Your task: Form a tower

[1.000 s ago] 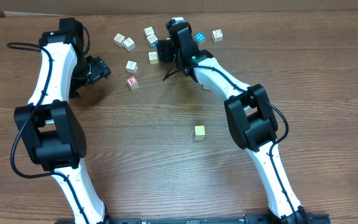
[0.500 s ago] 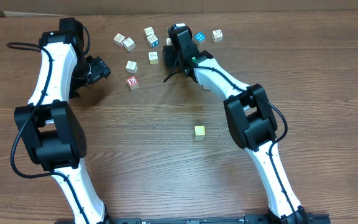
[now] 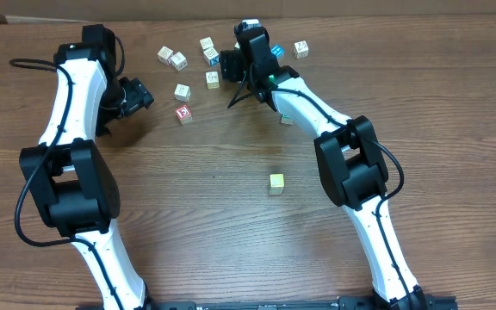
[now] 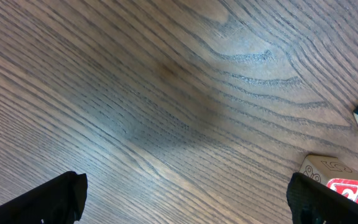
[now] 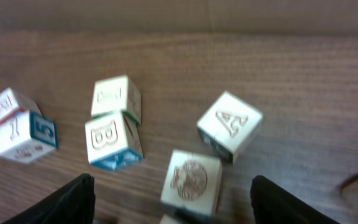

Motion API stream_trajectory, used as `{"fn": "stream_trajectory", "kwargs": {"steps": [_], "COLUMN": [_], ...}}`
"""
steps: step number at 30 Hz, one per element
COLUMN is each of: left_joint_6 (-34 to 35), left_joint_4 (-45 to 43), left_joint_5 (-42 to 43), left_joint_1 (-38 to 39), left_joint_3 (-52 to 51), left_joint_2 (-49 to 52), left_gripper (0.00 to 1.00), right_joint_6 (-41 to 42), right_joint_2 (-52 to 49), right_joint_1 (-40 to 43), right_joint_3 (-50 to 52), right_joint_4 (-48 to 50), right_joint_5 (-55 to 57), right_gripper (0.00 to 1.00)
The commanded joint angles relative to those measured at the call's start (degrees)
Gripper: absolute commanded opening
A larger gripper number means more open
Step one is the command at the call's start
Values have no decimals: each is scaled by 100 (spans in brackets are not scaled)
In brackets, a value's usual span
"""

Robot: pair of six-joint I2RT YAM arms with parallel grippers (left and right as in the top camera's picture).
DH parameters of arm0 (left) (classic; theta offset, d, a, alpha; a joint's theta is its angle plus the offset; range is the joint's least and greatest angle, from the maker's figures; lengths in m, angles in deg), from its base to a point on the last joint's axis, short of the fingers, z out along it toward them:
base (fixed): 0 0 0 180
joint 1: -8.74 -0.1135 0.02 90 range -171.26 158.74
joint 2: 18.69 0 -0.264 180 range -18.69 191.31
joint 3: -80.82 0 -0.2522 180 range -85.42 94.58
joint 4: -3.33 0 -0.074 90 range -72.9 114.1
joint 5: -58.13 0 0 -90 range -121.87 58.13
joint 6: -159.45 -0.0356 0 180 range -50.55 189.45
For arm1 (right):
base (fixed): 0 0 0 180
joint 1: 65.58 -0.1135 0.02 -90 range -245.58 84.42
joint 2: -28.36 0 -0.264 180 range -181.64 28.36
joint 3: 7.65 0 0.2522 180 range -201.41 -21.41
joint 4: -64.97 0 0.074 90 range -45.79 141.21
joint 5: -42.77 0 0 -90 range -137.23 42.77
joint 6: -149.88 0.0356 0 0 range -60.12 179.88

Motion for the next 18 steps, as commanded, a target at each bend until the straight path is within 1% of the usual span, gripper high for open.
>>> {"fn": "stream_trajectory", "kwargs": {"steps": [1,4,7,11,18], "left_joint_6": [-92,-92,-92,-92,-92], "left_joint_4": [20,20,20,20,20], "left_joint_5": [-46,-48,-48,-48,-46], "left_joint_1": [17,15,17,17,17], "left_joint_3": [90,90,90,90,90], "left_joint_2": [-164,-164,-164,-164,-164], "left_gripper": [99,99,100,100,100], "right_joint_6": [-7,-7,-7,-4,-4], "right_joint_2": [61,-63,-208,-330,-352], "right_joint_1": [42,70,79,79,79], "right_joint_3": [-72,-72,-72,-72,-72], "right_joint_4": [149,304,472,525,553], "right_joint_5": [101,98,98,98,96], "right_gripper": [76,74,70,61,55]}}
